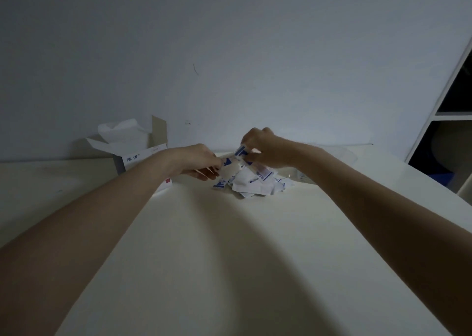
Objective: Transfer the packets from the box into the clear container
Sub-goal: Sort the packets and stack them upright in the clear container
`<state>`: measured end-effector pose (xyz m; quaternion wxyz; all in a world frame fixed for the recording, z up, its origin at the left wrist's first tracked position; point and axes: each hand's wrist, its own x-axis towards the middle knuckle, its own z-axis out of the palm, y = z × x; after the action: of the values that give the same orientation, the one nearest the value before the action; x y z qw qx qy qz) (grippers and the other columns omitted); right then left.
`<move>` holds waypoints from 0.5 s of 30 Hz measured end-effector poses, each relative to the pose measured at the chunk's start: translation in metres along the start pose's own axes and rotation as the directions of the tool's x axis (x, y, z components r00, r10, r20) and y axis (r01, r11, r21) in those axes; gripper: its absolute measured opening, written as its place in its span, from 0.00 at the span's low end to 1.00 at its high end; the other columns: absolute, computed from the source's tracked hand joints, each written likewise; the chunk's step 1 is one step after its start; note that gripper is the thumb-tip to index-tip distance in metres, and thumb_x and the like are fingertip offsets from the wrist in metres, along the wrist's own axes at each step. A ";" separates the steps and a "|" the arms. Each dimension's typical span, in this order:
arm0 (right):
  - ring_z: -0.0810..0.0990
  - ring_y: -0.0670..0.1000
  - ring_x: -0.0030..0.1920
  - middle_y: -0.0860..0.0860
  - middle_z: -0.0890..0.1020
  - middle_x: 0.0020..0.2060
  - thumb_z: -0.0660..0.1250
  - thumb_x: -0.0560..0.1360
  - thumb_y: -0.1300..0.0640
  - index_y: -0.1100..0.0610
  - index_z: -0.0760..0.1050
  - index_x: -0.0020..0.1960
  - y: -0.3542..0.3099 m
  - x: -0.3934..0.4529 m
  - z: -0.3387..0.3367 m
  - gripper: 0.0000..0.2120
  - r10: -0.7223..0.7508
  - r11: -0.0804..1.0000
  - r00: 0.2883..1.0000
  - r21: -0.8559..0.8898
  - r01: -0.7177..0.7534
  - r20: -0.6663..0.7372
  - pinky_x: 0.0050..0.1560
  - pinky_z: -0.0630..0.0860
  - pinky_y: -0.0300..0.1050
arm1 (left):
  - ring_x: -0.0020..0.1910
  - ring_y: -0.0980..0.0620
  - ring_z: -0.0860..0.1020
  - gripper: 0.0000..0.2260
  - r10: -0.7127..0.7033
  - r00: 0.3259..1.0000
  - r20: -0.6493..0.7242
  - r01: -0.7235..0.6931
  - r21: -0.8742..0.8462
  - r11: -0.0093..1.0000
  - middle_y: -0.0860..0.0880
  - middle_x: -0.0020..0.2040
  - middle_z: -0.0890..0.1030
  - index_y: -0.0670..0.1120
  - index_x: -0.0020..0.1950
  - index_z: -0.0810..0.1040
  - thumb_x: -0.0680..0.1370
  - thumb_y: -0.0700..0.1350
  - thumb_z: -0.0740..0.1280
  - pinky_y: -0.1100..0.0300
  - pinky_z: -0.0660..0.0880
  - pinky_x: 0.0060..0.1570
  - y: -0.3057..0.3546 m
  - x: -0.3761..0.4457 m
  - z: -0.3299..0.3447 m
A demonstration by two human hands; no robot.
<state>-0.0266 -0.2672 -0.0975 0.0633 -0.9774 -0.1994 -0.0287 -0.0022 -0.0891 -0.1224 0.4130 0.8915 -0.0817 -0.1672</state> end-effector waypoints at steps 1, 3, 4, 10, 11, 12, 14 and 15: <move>0.66 0.56 0.65 0.54 0.70 0.66 0.59 0.79 0.56 0.64 0.75 0.58 -0.003 -0.001 0.002 0.14 -0.033 0.999 0.998 0.001 0.033 0.049 0.64 0.67 0.49 | 0.39 0.55 0.78 0.05 0.012 1.000 0.028 -0.013 0.011 1.000 0.49 0.40 0.80 0.42 0.46 0.78 0.77 0.42 0.63 0.65 0.76 0.41 0.002 -0.001 0.002; 0.73 0.56 0.61 0.56 0.75 0.62 0.61 0.78 0.56 0.63 0.75 0.59 -0.011 -0.001 0.007 0.14 -0.052 0.999 0.993 0.007 0.051 0.103 0.58 0.69 0.46 | 0.37 0.56 0.79 0.06 0.038 0.997 0.064 -0.039 0.019 0.999 0.48 0.40 0.80 0.42 0.44 0.77 0.78 0.42 0.62 0.66 0.76 0.42 0.006 -0.003 0.005; 0.74 0.57 0.59 0.56 0.76 0.60 0.62 0.77 0.56 0.62 0.75 0.60 -0.013 -0.002 0.010 0.14 -0.053 0.999 0.994 0.010 0.052 0.094 0.55 0.70 0.44 | 0.36 0.56 0.79 0.07 0.051 0.996 0.075 -0.052 0.005 0.999 0.48 0.40 0.81 0.43 0.44 0.77 0.78 0.42 0.61 0.66 0.76 0.41 0.007 -0.004 0.006; 0.75 0.54 0.54 0.56 0.78 0.56 0.68 0.73 0.57 0.61 0.78 0.52 -0.009 -0.002 0.019 0.10 -0.047 0.975 0.999 0.217 0.044 0.009 0.53 0.70 0.42 | 0.39 0.54 0.81 0.03 0.136 0.985 0.109 -0.124 -0.109 0.986 0.46 0.41 0.81 0.44 0.43 0.75 0.77 0.38 0.65 0.66 0.80 0.42 0.005 -0.007 0.008; 0.75 0.54 0.48 0.57 0.80 0.50 0.69 0.73 0.57 0.62 0.78 0.49 -0.009 -0.002 0.019 0.09 -0.031 0.972 0.999 0.234 0.033 -0.013 0.47 0.70 0.41 | 0.40 0.53 0.81 0.04 0.153 0.982 0.114 -0.138 -0.128 0.982 0.46 0.43 0.81 0.44 0.45 0.75 0.76 0.36 0.66 0.66 0.80 0.41 0.004 -0.007 0.008; 0.75 0.53 0.45 0.58 0.80 0.47 0.69 0.72 0.58 0.64 0.78 0.48 -0.008 -0.003 0.018 0.09 -0.012 0.970 0.999 0.243 0.024 -0.051 0.42 0.69 0.39 | 0.41 0.52 0.81 0.05 0.167 0.979 0.118 -0.149 -0.148 0.978 0.45 0.45 0.81 0.44 0.47 0.76 0.75 0.35 0.66 0.67 0.80 0.39 0.003 -0.008 0.007; 0.78 0.54 0.47 0.57 0.82 0.49 0.70 0.72 0.59 0.65 0.78 0.49 -0.006 -0.003 0.018 0.10 0.027 0.965 0.989 0.260 0.013 -0.148 0.42 0.70 0.38 | 0.43 0.53 0.80 0.09 0.179 0.978 0.103 -0.162 -0.156 0.974 0.45 0.47 0.81 0.44 0.51 0.75 0.74 0.35 0.69 0.68 0.78 0.37 0.003 -0.006 0.007; 0.79 0.55 0.48 0.57 0.82 0.49 0.69 0.73 0.60 0.64 0.78 0.50 -0.005 -0.002 0.018 0.09 0.063 0.958 0.975 0.288 0.001 -0.212 0.44 0.71 0.40 | 0.43 0.53 0.80 0.10 0.181 0.980 0.082 -0.169 -0.135 0.976 0.45 0.47 0.81 0.45 0.52 0.75 0.73 0.36 0.69 0.69 0.78 0.37 0.002 -0.005 0.007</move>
<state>-0.0298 -0.2615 -0.1145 0.2262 -0.9519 -0.1778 -0.1058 -0.0089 -0.0941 -0.1237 0.4778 0.8439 -0.1685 -0.1766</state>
